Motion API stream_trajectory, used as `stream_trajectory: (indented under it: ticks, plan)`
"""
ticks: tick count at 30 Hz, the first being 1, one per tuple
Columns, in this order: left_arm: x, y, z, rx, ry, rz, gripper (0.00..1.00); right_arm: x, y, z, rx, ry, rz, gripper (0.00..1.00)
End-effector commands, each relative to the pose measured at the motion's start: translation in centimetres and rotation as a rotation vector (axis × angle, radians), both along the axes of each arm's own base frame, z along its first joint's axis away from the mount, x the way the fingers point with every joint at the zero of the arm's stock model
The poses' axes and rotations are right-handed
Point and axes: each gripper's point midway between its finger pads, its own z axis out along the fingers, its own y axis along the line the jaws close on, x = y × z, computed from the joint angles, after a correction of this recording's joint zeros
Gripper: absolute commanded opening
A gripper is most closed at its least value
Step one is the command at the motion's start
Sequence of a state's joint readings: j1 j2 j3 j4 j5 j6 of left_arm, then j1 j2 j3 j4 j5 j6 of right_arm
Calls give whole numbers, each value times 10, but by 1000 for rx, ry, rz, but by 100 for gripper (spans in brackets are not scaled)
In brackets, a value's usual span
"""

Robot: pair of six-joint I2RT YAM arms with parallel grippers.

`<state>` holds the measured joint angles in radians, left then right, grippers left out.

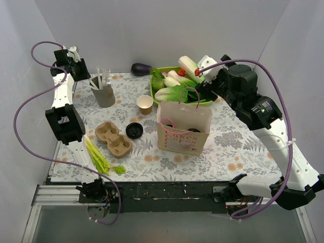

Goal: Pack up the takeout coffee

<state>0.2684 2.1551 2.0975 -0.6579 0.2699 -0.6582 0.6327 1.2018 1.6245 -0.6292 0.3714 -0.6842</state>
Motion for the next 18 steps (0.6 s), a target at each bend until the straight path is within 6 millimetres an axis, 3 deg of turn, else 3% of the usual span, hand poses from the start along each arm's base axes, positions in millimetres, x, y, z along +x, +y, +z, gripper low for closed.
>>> stream_trajectory:
  ticks: [1,4,6,8,12,18]
  plan:
    - [-7,-10,32,-16,-53,-39,29,5,-2,15,40,-44,-19,98]
    - [-10,-11,41,-7,-69,-46,22,7,-2,14,40,-45,-21,98]
    - [-11,-13,52,-5,-89,-51,6,8,0,14,43,-45,-18,98]
    - [-12,-15,58,-8,-102,-58,1,10,2,11,41,-40,-12,98]
    - [-15,-19,91,1,-173,-73,0,12,5,11,41,-37,-5,98]
    - [-31,-32,161,3,-317,-106,0,15,8,8,43,-30,2,98]
